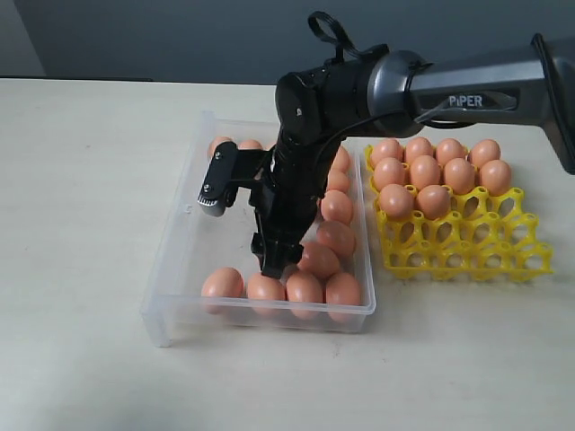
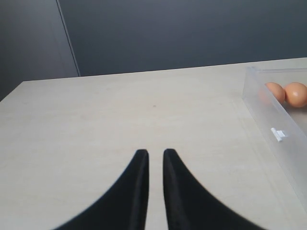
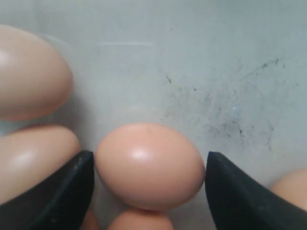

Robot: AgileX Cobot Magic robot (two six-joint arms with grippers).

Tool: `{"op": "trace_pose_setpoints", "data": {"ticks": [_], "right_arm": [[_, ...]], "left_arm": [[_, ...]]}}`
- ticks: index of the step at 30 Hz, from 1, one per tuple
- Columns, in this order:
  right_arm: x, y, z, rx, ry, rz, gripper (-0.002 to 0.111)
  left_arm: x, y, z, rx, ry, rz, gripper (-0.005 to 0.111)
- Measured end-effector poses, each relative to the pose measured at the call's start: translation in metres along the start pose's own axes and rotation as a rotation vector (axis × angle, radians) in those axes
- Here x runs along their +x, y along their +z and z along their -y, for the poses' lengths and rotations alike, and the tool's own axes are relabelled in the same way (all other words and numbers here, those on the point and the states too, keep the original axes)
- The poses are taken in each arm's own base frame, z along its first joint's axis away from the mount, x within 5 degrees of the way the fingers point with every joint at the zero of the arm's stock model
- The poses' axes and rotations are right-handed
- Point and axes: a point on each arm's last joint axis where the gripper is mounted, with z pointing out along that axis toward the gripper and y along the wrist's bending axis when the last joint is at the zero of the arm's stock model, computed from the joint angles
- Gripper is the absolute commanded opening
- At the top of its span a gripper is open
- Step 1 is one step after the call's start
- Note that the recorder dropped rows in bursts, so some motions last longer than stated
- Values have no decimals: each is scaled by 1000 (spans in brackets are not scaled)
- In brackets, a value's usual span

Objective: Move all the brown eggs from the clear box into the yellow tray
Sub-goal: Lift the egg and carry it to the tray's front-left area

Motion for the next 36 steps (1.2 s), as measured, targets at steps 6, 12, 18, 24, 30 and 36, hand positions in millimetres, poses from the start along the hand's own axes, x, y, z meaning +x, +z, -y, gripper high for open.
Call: {"op": "trace_pose_setpoints", "data": {"ticks": [6, 12, 18, 24, 30, 36], "right_arm": [[0, 0, 0, 2, 16, 2, 38], [-1, 0, 0, 0, 47, 5, -1], [-1, 0, 0, -2, 80, 10, -1], [-4, -25, 0, 47, 94, 44, -1], [4, -63, 10, 244, 117, -9, -1], [15, -73, 13, 317, 192, -99, -1]], "left_arm": [[0, 0, 0, 0, 0, 0, 12], [0, 0, 0, 0, 0, 0, 12], [0, 0, 0, 0, 0, 0, 12], [0, 0, 0, 0, 0, 0, 12], [0, 0, 0, 0, 0, 0, 12], [0, 0, 0, 0, 0, 0, 12]]}}
